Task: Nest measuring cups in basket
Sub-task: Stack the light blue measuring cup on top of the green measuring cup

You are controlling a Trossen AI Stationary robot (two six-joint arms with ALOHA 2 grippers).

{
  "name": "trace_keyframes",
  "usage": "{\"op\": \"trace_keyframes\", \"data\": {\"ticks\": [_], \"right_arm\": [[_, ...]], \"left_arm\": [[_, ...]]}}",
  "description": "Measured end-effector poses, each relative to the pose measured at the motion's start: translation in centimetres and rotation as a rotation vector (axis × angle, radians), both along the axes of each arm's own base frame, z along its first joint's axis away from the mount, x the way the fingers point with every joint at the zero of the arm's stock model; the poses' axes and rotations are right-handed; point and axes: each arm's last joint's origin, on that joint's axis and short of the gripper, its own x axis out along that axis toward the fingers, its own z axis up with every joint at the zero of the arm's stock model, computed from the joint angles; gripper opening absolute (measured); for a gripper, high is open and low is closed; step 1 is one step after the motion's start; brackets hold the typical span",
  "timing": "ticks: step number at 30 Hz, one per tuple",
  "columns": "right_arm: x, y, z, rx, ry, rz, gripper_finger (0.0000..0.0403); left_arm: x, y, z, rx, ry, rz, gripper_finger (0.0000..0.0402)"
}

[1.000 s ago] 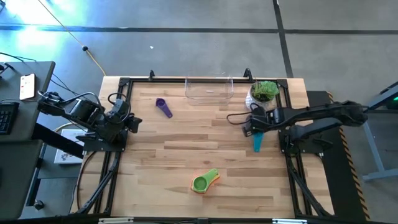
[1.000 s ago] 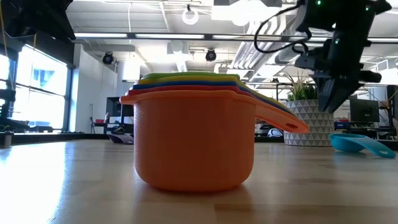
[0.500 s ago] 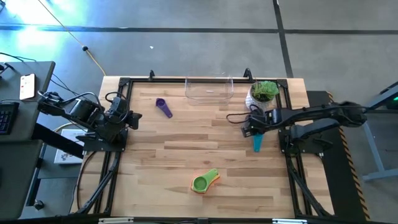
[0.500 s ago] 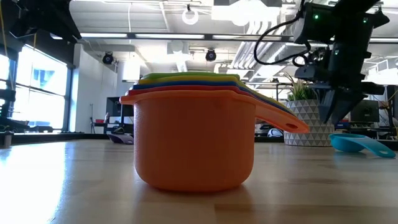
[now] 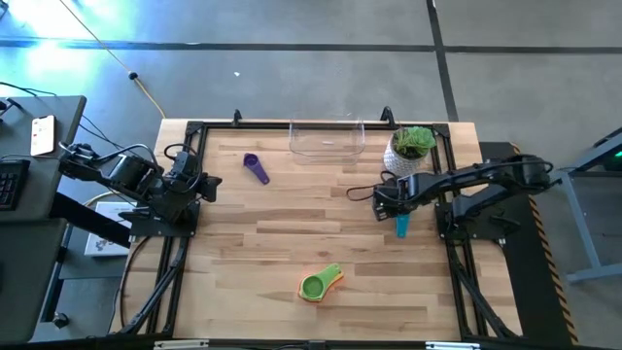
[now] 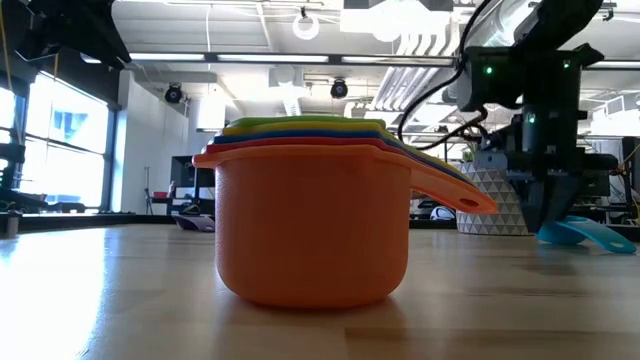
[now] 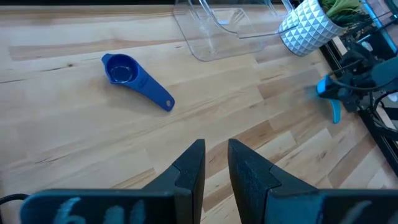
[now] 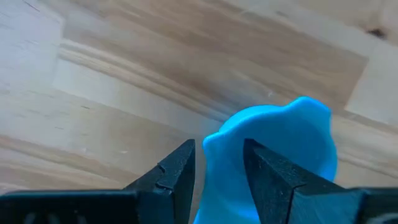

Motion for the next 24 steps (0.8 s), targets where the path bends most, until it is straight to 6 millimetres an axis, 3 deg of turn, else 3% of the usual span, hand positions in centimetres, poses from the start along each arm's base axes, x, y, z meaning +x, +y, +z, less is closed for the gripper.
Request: {"op": "trace_keyframes", "data": {"ticks": [3, 8, 15, 24], "right_arm": [[0.3, 0.1, -0.5, 0.026, 0.001, 0.002, 0.0098], [0.8, 0.1, -0.5, 0.039, -0.033, 0.039, 0.0014], [2.0, 0.1, 0.8, 0.033, -0.077, 0.112, 0.0007], [4.6, 1.1, 4.4, -0.012, -0.170, 0.316, 0.0004]], "left_arm": [[0.0, 0.0, 0.0, 0.000, 0.000, 0.000, 0.0060], [0.0, 0.0, 0.0, 0.003, 0.002, -0.003, 0.0060], [0.0, 0.0, 0.0, 0.012, 0.012, -0.017, 0.0060], [0.0, 0.0, 0.0, 0.013, 0.012, -0.017, 0.0060]]}}
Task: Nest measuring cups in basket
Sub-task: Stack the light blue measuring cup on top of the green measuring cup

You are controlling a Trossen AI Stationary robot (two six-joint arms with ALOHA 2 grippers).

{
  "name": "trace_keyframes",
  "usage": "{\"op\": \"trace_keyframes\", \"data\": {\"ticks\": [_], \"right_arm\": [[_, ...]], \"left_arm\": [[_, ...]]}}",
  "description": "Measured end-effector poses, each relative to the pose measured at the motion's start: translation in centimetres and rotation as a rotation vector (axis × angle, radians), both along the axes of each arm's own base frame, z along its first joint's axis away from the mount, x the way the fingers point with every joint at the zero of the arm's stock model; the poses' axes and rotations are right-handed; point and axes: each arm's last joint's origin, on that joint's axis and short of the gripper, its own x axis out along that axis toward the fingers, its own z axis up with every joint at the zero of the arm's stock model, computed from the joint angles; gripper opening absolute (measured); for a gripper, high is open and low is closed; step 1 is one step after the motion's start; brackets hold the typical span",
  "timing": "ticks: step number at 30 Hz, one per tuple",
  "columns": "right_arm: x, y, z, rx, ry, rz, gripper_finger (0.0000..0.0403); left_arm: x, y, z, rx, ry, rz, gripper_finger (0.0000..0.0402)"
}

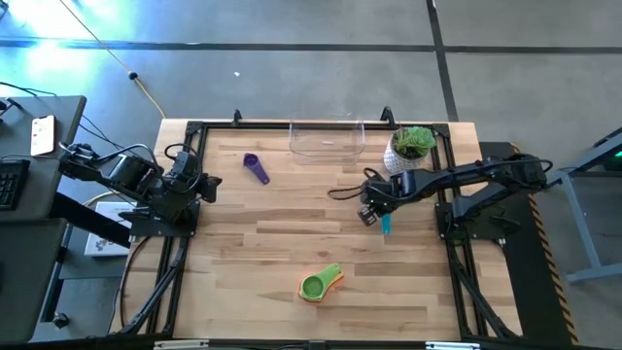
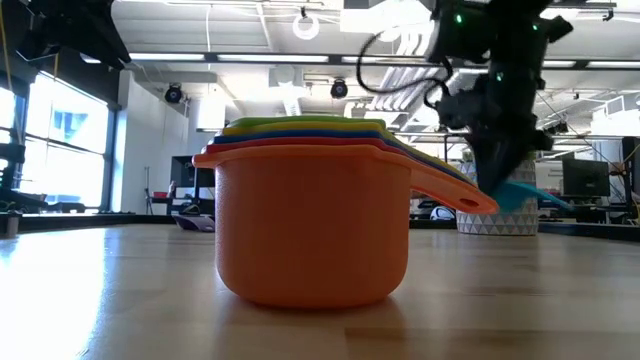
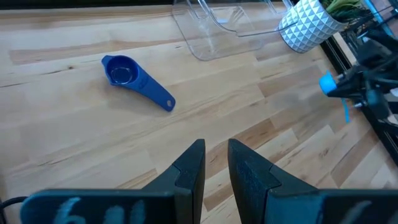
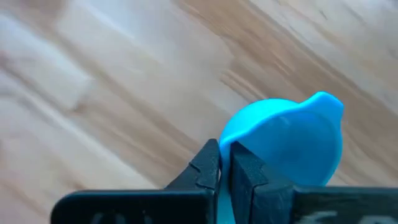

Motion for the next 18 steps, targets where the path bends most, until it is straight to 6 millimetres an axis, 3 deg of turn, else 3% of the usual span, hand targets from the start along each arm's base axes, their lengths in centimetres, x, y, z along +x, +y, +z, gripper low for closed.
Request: {"op": "trace_keyframes", "data": {"ticks": [10, 18], "right_arm": [[2.6, 2.2, 5.0, -0.114, -0.150, 0.312, 0.0002], [3.9, 4.5, 8.9, -0.201, -0.287, 0.530, 0.0001]], "left_arm": [[0.0, 0.0, 0.0, -0.024, -0.014, 0.020, 0.0060], [0.0, -0.3, -0.2, -0.144, 0.005, -0.014, 0.0060]]}}
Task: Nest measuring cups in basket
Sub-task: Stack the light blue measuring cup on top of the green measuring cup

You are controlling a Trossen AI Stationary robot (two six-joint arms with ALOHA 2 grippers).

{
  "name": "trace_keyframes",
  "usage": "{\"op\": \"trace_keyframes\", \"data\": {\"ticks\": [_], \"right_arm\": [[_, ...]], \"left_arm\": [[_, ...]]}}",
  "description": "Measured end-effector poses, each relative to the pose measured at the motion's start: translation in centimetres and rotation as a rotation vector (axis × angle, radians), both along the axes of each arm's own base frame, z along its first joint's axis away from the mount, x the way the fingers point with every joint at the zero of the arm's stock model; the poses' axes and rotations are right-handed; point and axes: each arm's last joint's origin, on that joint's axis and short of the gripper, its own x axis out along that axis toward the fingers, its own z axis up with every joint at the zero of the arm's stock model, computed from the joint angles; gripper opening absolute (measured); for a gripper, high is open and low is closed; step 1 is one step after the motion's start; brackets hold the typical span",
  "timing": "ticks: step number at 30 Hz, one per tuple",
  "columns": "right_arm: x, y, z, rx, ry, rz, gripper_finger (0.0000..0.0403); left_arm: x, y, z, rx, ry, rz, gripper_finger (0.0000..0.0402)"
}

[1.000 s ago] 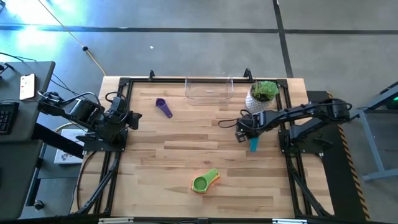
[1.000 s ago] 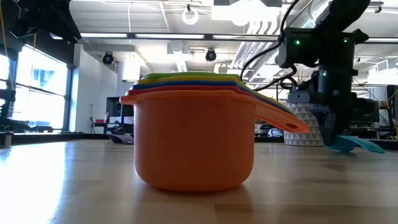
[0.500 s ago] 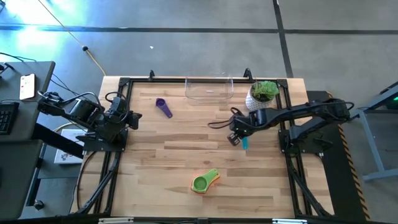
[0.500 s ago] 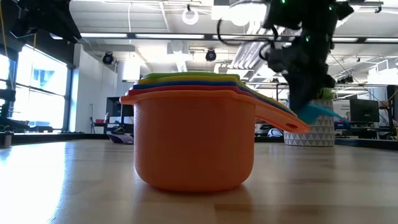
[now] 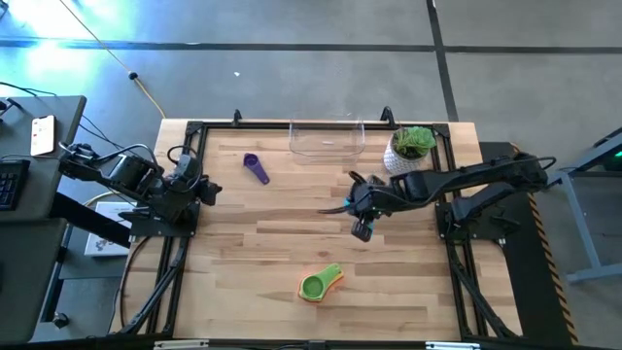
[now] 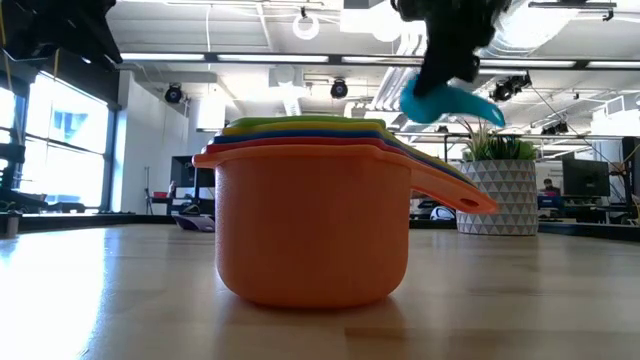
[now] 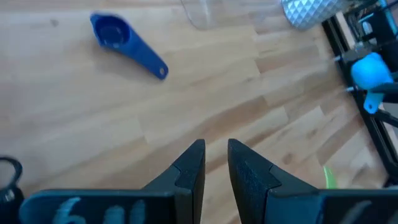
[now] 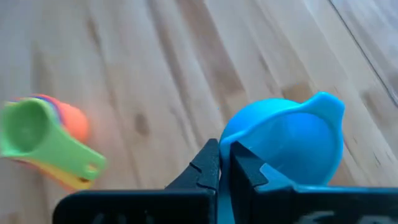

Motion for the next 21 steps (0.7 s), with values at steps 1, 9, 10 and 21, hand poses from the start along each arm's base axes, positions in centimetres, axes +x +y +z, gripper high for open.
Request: {"op": "trace_keyframes", "data": {"ticks": [1, 9, 10, 21], "right_arm": [[0.1, 0.4, 0.4, -0.002, -0.020, 0.027, 0.0001], [2.3, 4.0, 3.2, -0.082, -0.129, 0.261, 0.0001], [2.8, 4.5, 3.4, -0.093, -0.133, 0.287, 0.0001], [8.3, 10.2, 3.4, -0.281, -0.048, 0.638, 0.0003]], "left_arm": [[0.0, 0.0, 0.0, -0.023, 0.000, 0.002, 0.0060], [0.0, -0.4, -0.2, -0.139, 0.025, -0.034, 0.0060], [0.0, -0.4, -0.2, -0.150, 0.029, -0.042, 0.0060], [0.0, -0.5, -0.2, -0.173, 0.039, -0.059, 0.0060]]}}
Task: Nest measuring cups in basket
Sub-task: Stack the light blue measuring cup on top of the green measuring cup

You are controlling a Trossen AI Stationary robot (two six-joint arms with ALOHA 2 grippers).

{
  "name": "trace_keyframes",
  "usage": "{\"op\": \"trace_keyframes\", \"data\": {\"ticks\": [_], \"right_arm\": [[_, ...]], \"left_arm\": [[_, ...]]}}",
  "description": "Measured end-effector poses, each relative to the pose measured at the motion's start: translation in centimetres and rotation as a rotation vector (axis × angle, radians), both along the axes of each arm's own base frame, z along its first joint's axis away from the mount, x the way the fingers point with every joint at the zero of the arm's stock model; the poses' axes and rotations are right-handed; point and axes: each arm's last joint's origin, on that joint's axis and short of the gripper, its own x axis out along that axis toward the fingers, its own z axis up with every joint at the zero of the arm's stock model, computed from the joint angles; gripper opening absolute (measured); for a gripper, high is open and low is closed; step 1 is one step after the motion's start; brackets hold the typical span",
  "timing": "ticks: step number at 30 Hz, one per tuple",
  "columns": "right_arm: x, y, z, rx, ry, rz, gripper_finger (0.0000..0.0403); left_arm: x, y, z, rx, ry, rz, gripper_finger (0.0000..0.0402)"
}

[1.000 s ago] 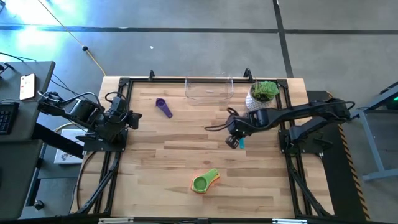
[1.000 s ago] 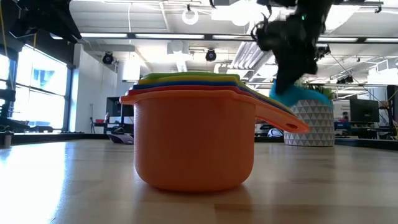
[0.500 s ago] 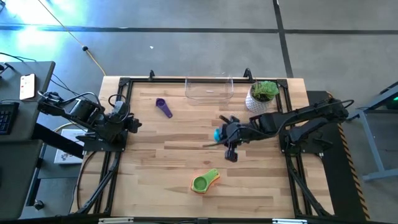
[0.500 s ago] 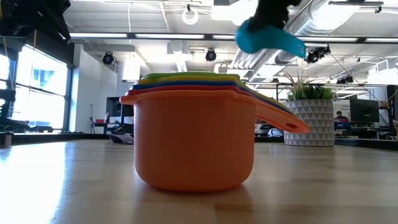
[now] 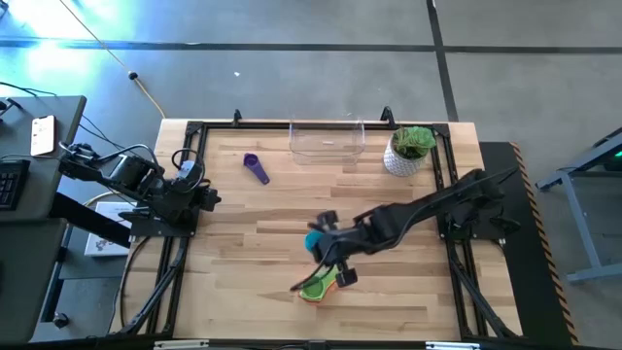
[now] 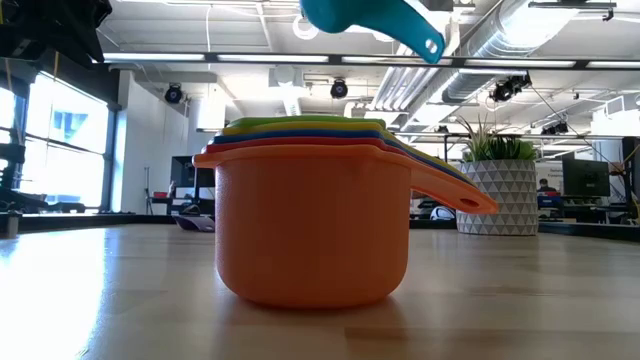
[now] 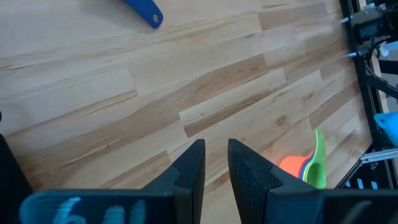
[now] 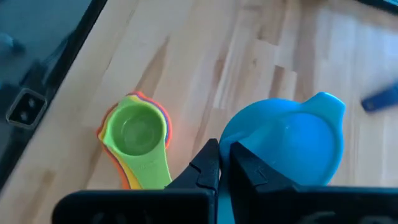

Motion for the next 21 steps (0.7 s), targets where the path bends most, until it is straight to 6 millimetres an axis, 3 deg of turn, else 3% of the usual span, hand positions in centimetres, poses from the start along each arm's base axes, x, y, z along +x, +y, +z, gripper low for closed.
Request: {"op": "trace_keyframes", "data": {"ticks": [8, 21], "right_arm": [[1.6, 3.8, -2.3, -0.168, 0.143, 0.244, 0.0003], [2.5, 7.1, -5.7, -0.130, 0.184, 0.445, 0.0004]], "left_arm": [[0.0, 0.0, 0.0, 0.027, 0.009, -0.034, 0.0060], [0.0, 0.0, 0.0, 0.039, 0.006, -0.029, 0.0060]]}}
